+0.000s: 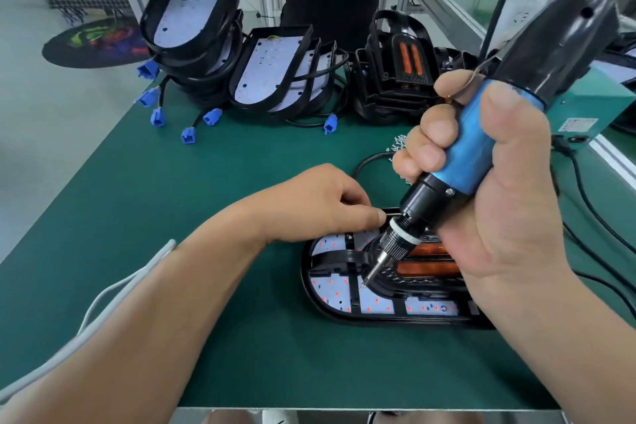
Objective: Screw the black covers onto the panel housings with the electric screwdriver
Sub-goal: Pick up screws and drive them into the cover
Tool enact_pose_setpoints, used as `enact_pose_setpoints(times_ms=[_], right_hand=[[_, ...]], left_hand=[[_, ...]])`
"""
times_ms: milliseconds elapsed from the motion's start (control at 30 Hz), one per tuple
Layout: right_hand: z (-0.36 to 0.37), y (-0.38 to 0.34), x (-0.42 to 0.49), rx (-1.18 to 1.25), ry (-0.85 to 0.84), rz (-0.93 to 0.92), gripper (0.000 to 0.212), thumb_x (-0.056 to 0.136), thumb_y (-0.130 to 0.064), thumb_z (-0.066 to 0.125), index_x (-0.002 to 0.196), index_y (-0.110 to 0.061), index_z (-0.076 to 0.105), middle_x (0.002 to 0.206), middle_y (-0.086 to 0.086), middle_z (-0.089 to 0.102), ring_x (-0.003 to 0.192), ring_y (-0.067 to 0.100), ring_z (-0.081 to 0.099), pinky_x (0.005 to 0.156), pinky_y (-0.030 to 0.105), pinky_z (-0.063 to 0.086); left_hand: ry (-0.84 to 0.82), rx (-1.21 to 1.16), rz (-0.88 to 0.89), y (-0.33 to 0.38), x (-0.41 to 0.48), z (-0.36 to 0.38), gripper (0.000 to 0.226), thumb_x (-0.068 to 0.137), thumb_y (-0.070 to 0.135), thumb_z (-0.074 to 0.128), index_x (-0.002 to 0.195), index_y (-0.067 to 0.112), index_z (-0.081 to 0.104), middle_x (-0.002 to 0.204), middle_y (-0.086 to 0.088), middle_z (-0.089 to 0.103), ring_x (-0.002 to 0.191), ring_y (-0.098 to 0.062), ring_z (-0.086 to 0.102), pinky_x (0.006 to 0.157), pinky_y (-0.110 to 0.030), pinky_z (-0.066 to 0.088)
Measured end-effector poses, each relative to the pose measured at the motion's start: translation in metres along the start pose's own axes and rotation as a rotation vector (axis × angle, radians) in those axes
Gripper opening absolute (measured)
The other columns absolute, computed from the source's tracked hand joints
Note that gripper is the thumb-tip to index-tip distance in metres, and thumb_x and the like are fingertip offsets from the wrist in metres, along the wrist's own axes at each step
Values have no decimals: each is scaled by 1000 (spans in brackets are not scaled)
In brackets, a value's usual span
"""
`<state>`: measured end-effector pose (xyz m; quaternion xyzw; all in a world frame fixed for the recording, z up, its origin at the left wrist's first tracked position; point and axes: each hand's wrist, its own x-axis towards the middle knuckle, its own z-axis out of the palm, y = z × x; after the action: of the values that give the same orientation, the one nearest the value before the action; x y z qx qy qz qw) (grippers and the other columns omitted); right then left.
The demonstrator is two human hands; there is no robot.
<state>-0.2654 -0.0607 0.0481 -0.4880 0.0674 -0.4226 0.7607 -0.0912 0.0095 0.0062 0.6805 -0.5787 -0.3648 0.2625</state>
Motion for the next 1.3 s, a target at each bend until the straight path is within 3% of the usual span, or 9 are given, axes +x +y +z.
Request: enact_pose_setpoints(times_ms=[200, 600, 667, 767, 867, 933, 1033, 1300], right_hand=[[3, 4, -2, -33, -60, 13, 27, 96, -30, 57, 114, -10, 55, 75, -1, 52, 61, 15, 50, 66, 32, 48], [1, 8, -6, -42, -157, 26, 29, 94, -27, 61, 116, -10, 56, 77, 0, 53, 61, 16, 54, 65, 33, 49], [1, 9, -6, -41, -208, 17, 40, 90, -31, 77, 117, -9, 56, 77, 0, 54, 61, 16, 55, 65, 33, 48], [4, 10, -5, -30, -285, 28, 50, 85, -43, 81, 116, -11, 59, 77, 0, 55, 60, 16, 54, 66, 34, 47], [4, 11, -4, 0, -315, 54, 47, 84, -42, 82, 112, -12, 60, 76, 0, 55, 60, 16, 54, 64, 33, 46], [3, 11, -3, 25, -320, 79, 45, 83, -41, 83, 109, -13, 60, 76, 0, 54, 60, 15, 54, 64, 33, 47], [0, 11, -1, 51, -342, 102, 41, 83, -40, 84, 105, -15, 60, 76, -1, 54, 59, 15, 55, 64, 32, 48], [-3, 12, 2, 52, -496, 104, 38, 89, -36, 81, 112, -13, 62, 76, -2, 58, 58, 15, 56, 63, 34, 44]], left_hand=[[-10, -5, -1, 3, -2, 0, 31, 93, 40, 74, 65, 26, 71, 58, 13, 49, 55, -6, 41, 52, -15, 34], [-21, -47, 18, 5, -4, 1, 42, 93, 42, 75, 54, 30, 62, 64, 6, 46, 64, -13, 41, 65, -34, 38], [-4, -50, 6, 4, -3, 2, 39, 92, 43, 76, 58, 27, 63, 67, 3, 48, 65, -13, 41, 65, -34, 38], [0, -68, 1, 2, -4, 2, 36, 88, 44, 78, 77, 11, 68, 76, -1, 53, 73, -15, 45, 71, -35, 41], [-5, -80, 12, 1, -5, 2, 57, 80, 49, 74, 91, -5, 62, 81, -3, 51, 78, -15, 44, 73, -36, 40], [-5, -75, 19, 3, -6, 2, 65, 74, 58, 72, 86, -5, 58, 78, -2, 46, 75, -15, 40, 69, -34, 36], [-4, -60, 23, 4, -7, 2, 61, 71, 60, 70, 74, 2, 51, 73, -1, 40, 70, -16, 35, 64, -34, 31], [3, -83, 79, 2, -9, 2, 71, 65, 64, 64, 80, -4, 56, 75, -5, 46, 74, -18, 39, 68, -36, 35]])
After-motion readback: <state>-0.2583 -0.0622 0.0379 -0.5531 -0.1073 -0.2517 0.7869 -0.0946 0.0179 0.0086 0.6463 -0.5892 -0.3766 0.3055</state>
